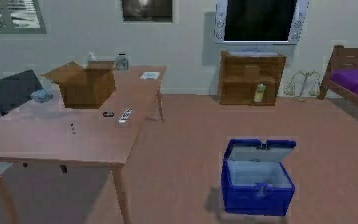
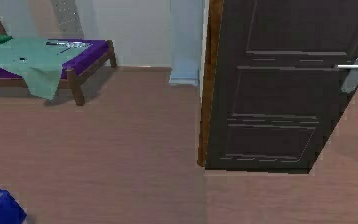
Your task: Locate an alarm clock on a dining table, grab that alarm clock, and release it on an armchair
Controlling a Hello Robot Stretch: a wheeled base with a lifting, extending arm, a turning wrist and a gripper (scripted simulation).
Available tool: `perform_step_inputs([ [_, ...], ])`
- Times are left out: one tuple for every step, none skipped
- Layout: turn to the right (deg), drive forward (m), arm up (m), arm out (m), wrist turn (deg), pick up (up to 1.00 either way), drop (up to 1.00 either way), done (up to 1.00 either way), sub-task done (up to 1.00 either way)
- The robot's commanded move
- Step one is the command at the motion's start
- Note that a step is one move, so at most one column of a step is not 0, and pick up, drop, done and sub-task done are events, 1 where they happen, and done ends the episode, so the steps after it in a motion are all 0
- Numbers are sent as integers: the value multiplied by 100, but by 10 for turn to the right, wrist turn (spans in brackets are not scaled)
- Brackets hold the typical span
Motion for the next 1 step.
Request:
perform_step_inputs([
  [-240,0,0,0,0,0,0,0,0],
])
